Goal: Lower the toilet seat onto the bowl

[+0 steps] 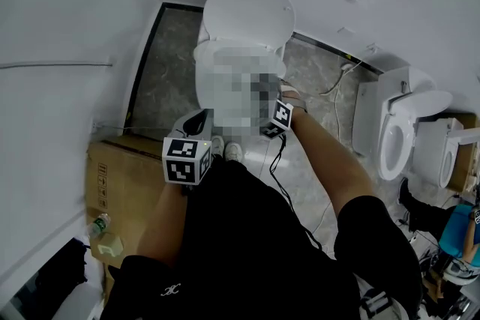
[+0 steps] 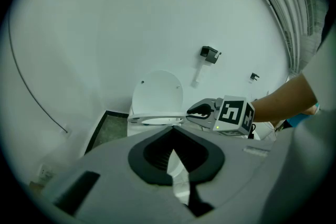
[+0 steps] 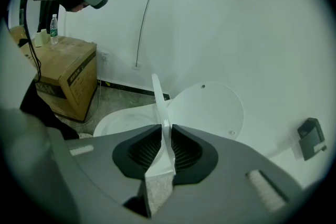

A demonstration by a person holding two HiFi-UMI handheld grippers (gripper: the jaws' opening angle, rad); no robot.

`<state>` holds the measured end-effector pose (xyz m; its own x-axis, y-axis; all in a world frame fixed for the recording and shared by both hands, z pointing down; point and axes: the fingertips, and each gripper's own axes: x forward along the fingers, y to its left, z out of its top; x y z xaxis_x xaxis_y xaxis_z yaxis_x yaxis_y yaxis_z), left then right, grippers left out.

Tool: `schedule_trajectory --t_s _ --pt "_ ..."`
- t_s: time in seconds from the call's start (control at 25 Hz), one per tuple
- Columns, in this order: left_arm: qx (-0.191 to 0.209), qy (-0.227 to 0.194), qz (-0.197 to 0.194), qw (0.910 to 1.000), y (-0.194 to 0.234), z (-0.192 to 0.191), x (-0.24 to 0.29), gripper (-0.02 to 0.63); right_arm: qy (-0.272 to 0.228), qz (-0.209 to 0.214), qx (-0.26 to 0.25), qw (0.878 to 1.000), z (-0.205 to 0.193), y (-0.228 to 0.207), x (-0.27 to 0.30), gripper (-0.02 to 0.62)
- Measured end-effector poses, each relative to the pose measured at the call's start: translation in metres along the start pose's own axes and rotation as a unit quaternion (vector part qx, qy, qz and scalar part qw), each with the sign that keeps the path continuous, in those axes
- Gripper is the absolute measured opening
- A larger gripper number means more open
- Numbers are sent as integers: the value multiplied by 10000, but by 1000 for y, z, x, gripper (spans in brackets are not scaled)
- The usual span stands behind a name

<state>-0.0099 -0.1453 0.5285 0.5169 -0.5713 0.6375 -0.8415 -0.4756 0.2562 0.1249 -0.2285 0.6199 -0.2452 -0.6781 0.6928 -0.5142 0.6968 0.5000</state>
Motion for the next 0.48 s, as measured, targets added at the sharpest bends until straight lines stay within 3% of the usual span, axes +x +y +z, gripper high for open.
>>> schedule_trajectory --t_s 0.24,0.48 --pt "-89 274 -31 9996 3 -33 13 8 207 17 -56 9998 -14 40 1 75" --pt "-202 452 -26 9988 12 -60 22 6 442 458 -273 9976 -31 90 4 75"
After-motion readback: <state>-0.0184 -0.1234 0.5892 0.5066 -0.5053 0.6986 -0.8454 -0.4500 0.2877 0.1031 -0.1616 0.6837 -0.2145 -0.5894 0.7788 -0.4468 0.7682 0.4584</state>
